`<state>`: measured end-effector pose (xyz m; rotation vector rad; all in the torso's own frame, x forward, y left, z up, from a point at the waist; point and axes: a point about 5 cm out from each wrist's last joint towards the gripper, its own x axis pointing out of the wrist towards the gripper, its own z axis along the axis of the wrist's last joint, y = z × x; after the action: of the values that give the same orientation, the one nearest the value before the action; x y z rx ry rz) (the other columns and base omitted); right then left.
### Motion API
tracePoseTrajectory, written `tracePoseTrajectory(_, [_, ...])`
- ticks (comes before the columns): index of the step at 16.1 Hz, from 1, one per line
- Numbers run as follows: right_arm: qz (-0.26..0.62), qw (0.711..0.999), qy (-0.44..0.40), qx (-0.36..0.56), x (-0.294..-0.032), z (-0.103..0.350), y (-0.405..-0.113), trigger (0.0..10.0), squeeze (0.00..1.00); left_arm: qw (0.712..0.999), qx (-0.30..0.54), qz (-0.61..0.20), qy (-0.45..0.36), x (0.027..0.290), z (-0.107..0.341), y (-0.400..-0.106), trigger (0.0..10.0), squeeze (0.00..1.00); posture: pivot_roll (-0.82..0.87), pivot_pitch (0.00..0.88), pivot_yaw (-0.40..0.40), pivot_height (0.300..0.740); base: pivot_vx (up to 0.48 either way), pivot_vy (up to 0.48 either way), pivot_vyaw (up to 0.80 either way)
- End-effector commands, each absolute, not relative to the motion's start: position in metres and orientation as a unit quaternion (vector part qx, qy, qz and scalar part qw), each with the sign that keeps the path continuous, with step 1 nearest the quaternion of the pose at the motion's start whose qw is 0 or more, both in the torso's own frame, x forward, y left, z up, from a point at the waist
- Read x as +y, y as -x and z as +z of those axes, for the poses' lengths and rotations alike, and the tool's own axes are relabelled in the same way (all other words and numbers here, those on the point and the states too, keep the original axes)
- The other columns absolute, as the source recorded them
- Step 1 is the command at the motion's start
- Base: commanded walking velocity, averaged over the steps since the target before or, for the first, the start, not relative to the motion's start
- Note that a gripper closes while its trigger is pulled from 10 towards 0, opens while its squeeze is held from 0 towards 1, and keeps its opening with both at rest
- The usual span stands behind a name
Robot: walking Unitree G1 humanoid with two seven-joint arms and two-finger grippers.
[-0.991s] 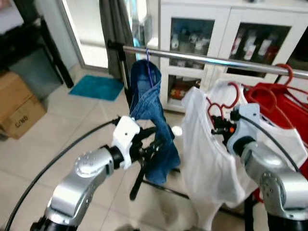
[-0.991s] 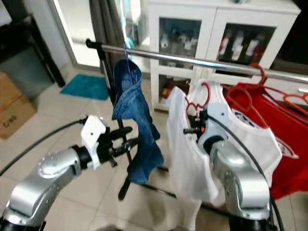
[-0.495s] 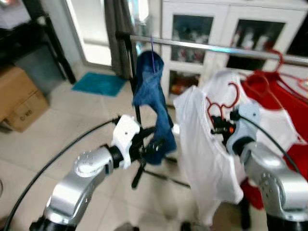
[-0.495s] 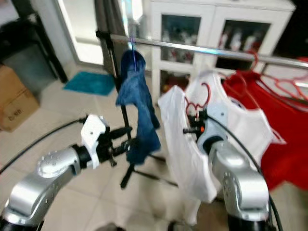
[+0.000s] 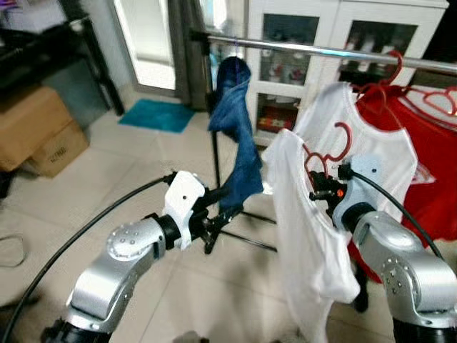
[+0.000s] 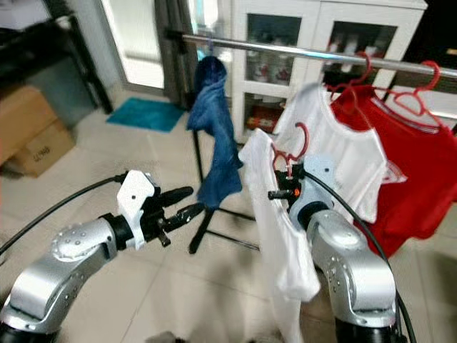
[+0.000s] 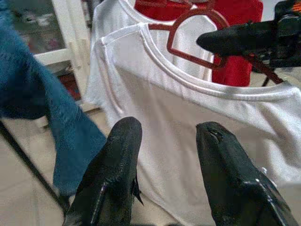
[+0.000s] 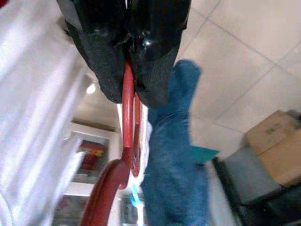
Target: Hang hanger
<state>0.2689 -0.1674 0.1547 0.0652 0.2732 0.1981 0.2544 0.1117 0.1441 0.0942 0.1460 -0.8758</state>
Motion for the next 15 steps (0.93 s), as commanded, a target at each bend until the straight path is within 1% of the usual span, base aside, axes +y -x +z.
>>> tracePoseTrajectory(1, [0.118, 0.985, -0.032, 0.118, -0.163, 0.162, -0.269, 0.0, 0.0, 0.905, 0.076, -0.416, -0.05, 0.113, 0.144, -0.258, 10.0, 0.0, -0.08, 0.048, 0.05, 0.74, 0.0, 0.0, 0.0])
tracePoseTrajectory(2, [0.133, 0.984, -0.036, 0.115, -0.16, 0.164, -0.268, 0.0, 0.0, 0.911, 0.071, -0.406, -0.037, 0.114, 0.145, -0.262, 10.0, 0.39, -0.08, 0.046, 0.051, 0.74, 0.0, 0.0, 0.0])
tracePoseTrajectory(3, [0.175, 0.978, -0.045, 0.102, -0.151, 0.17, -0.264, 0.0, 0.0, 0.917, 0.064, -0.389, -0.055, 0.116, 0.146, -0.27, 10.0, 1.0, -0.08, 0.046, 0.051, 0.74, 0.0, 0.0, 0.0])
tracePoseTrajectory(4, [0.181, 0.977, -0.045, 0.101, -0.149, 0.171, -0.264, 0.0, 0.0, 0.918, 0.065, -0.388, -0.06, 0.116, 0.146, -0.271, 10.0, 1.0, -0.09, 0.045, 0.053, 0.74, 0.0, 0.0, 0.0])
tracePoseTrajectory(6, [0.23, 0.968, -0.046, 0.091, -0.139, 0.176, -0.26, 0.0, 0.0, 0.93, 0.066, -0.354, -0.074, 0.116, 0.144, -0.283, 10.0, 1.0, -0.09, 0.045, 0.053, 0.74, 0.0, 0.0, 0.0])
tracePoseTrajectory(7, [0.251, 0.963, -0.046, 0.085, -0.134, 0.179, -0.257, 0.0, 0.0, 0.931, 0.064, -0.353, -0.072, 0.113, 0.144, -0.287, 10.0, 0.86, -0.09, 0.046, 0.053, 0.74, 0.0, 0.0, 0.0])
tracePoseTrajectory(8, [0.264, 0.96, -0.046, 0.081, -0.131, 0.18, -0.256, 0.0, 0.0, 0.932, 0.062, -0.349, -0.069, 0.111, 0.144, -0.291, 10.0, 0.4, -0.09, 0.046, 0.053, 0.74, 0.0, 0.0, 0.0])
tracePoseTrajectory(9, [0.28, 0.956, -0.046, 0.077, -0.128, 0.182, -0.253, 0.0, 0.0, 0.936, 0.06, -0.342, -0.065, 0.108, 0.145, -0.296, 10.0, 0.0, -0.1, 0.046, 0.056, 0.74, 0.0, 0.0, 0.0])
tracePoseTrajectory(12, [0.317, 0.945, -0.042, 0.069, -0.123, 0.186, -0.247, 0.0, 0.0, 0.94, 0.046, -0.337, -0.032, 0.097, 0.151, -0.309, 10.0, 0.0, -0.11, 0.047, 0.06, 0.74, 0.0, 0.0, 0.0])
tracePoseTrajectory(15, [0.332, 0.94, -0.04, 0.063, -0.121, 0.188, -0.244, 0.0, 0.0, 0.941, 0.044, -0.335, -0.018, 0.093, 0.152, -0.313, 10.0, 0.0, -0.11, 0.047, 0.062, 0.74, 0.0, 0.0, 0.0])
